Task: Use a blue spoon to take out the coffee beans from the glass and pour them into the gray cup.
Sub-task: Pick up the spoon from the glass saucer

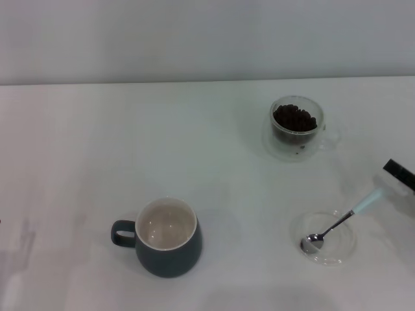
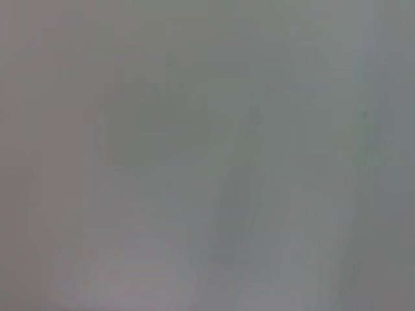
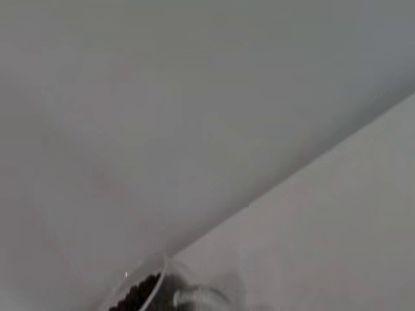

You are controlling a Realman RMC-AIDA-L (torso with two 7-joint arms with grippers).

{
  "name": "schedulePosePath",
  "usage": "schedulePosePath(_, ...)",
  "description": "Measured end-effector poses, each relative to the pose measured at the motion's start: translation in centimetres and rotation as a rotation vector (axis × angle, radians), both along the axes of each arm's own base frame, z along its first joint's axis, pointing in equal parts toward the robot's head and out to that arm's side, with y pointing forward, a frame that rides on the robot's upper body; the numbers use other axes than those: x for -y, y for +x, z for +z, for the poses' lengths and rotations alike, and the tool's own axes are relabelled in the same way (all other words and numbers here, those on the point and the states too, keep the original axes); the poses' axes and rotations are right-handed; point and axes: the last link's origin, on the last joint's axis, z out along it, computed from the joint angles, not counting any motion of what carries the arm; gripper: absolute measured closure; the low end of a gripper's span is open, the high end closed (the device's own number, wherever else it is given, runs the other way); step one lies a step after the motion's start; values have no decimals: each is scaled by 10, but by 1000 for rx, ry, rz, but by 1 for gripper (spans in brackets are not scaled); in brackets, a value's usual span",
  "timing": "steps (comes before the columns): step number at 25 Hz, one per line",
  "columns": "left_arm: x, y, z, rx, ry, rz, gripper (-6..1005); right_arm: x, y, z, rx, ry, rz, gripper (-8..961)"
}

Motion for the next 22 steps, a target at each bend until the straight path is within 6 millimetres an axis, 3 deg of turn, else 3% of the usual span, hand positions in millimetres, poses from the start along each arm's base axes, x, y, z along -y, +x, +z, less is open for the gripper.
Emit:
schedulePosePath(11, -16, 6, 1, -7, -3, -35, 224, 12, -14, -25, -78, -70, 30, 120)
schedulePosePath(22, -19, 6, 4, -21, 2, -47, 225, 21, -16, -29, -106, -68, 36, 121)
